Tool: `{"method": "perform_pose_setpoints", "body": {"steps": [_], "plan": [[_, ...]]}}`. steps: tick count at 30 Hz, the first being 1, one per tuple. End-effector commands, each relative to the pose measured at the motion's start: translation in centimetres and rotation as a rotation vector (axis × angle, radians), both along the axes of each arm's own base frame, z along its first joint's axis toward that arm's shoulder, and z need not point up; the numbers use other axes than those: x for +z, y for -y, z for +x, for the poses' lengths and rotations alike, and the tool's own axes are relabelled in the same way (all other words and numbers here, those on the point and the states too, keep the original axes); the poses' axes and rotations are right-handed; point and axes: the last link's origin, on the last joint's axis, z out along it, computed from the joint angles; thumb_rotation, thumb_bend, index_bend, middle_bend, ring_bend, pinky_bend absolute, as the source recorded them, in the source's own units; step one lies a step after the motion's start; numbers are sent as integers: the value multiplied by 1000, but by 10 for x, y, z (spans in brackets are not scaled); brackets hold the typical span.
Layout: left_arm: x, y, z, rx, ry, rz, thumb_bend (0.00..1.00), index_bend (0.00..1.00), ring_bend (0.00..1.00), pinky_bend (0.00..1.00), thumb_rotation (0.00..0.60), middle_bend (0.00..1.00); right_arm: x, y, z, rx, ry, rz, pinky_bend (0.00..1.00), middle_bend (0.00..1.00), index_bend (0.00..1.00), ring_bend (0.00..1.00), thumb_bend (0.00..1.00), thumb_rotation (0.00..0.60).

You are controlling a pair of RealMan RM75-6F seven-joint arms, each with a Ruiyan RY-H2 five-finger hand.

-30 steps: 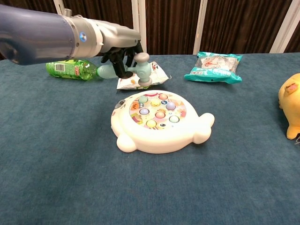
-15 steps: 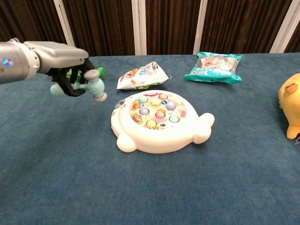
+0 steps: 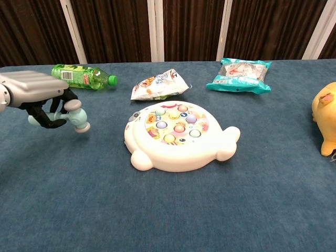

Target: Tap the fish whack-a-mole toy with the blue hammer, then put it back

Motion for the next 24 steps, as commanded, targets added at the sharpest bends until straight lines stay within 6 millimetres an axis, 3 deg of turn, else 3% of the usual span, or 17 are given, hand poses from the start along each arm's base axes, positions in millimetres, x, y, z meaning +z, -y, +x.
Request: {"method": "perform_pose_setpoints", "body": {"steps": [1,16,20,24], "plan": [[-6,1,-10,15,3,-8,721,641,486,670,600,535,0,0,0,0,0,1,0,0,0,0,189,600],[-22,-2,-20,31,36,-10,695,610,474,660,600,514,0,0,0,-8,3,3,0,0,0,0,188,600],[-25,-1,-21,31,37,-14,653,599,467,657,600,504,0,0,0,-8,6,4,0,0,0,0,188,600],[-25,-2,-21,30,38,-9,530,544,453,644,600,491,0,0,0,-8,6,4,0,0,0,0,188,600]]}}
